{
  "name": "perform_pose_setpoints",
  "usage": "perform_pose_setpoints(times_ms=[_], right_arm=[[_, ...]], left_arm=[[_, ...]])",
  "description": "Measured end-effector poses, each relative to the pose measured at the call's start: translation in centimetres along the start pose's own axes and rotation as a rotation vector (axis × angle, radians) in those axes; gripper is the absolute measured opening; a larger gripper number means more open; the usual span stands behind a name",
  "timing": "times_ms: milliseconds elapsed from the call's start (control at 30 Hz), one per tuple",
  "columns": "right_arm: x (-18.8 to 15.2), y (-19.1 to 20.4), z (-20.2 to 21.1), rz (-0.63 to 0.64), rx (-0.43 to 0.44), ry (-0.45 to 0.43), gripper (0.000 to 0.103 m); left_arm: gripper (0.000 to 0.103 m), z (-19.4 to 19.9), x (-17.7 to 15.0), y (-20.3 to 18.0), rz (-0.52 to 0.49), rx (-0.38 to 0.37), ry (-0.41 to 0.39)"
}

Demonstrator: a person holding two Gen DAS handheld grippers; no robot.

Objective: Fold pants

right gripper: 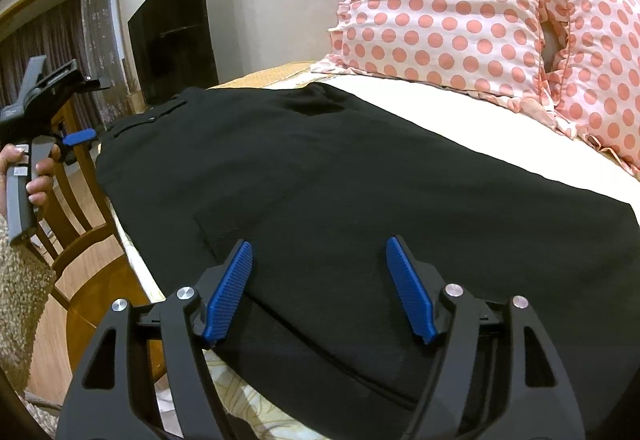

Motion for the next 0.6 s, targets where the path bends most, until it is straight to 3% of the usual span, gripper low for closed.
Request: perform_pose_setpoints(times_ms=[133,400,600], right_arm=[[0.0,0.0,0.0,0.001,0.001,0.000,0.073],[-0.1,0.2,0.1,0.003,0.003,-0.007,0.074],[-0.1,0.2,0.1,0.006,0.005,-0.009,0.075]], left_arm=[[0.099,-1.7,-0.1,2.1,0.088,0.018,0.070],[0.100,-1.9,-1.3,1.3,0.081,-0.020,0.104],[0.100,-2.6,-3.6,0.4,0.172,-0.258,0.249]])
Point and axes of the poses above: each gripper's, at about its wrist camera, not at the fingertips, and z roughly against the way its jaws point, y to its left, x to its top, the point moved 2 cm from there along -z, roughly the way its jaws point, and after that the axes turned 3 degrees about x, right-handed, at the moved point
